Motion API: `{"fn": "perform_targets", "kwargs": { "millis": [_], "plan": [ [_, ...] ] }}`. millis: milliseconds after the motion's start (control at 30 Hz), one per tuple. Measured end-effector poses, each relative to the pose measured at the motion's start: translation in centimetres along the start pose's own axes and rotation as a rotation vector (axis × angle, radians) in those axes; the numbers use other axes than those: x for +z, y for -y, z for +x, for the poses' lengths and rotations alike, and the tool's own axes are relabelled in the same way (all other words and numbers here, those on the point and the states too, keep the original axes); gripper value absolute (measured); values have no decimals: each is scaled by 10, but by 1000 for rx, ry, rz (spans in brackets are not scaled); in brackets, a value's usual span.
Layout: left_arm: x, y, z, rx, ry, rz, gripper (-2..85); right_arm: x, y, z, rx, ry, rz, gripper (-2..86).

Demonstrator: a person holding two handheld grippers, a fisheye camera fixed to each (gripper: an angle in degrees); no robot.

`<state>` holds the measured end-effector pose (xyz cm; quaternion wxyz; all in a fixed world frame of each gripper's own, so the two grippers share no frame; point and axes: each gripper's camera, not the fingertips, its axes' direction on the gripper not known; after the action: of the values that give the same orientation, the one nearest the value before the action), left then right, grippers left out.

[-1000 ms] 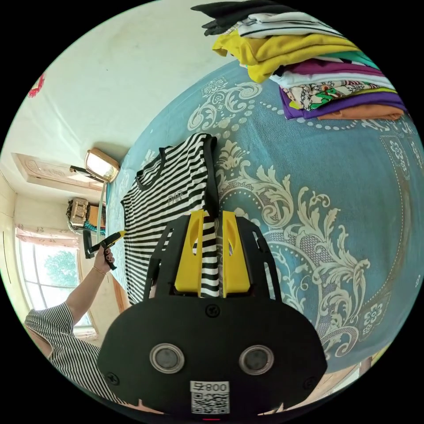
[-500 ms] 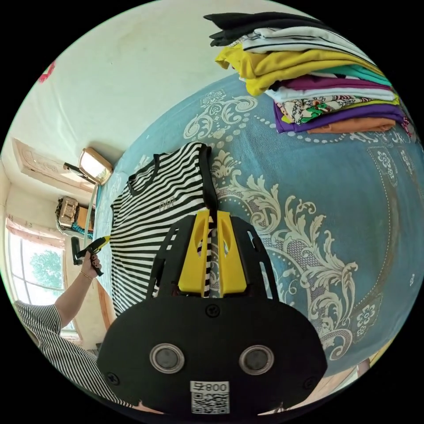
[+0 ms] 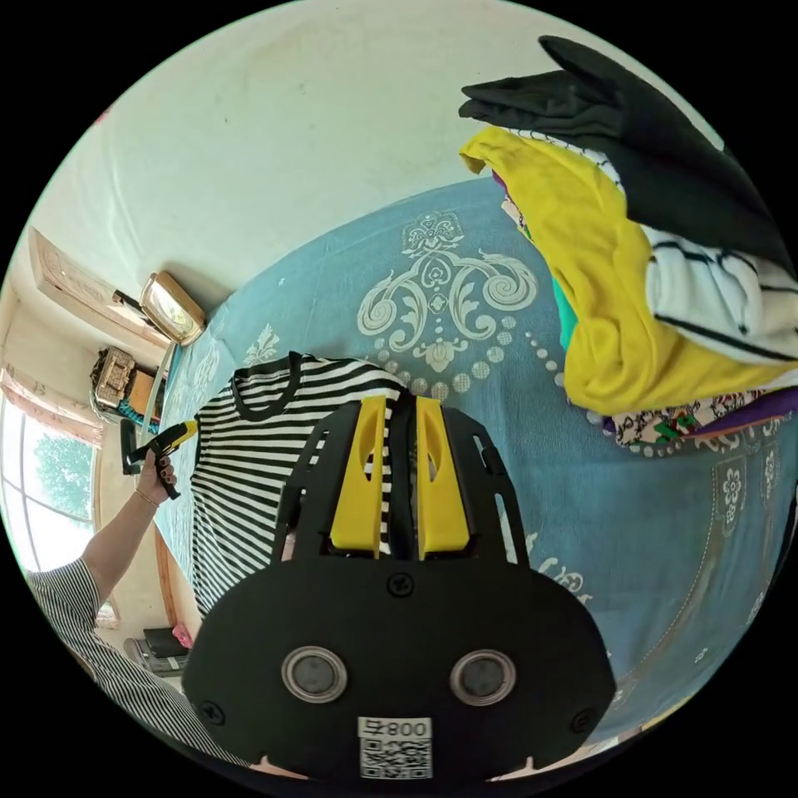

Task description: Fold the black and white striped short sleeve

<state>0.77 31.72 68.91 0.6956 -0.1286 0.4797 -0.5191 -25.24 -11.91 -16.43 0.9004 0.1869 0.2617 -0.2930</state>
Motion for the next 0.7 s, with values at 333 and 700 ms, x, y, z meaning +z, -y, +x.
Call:
{"fn": "perform_targets", "kwargs": {
  "millis": [333, 700],
  "plan": [
    [-4, 13, 19, 67, 41, 28, 23, 16, 3, -21, -27, -80, -19, 34],
    [-2, -12, 5, -63, -43, 123, 24, 25, -3, -48, -73, -219, -30, 30]
  ]
}}
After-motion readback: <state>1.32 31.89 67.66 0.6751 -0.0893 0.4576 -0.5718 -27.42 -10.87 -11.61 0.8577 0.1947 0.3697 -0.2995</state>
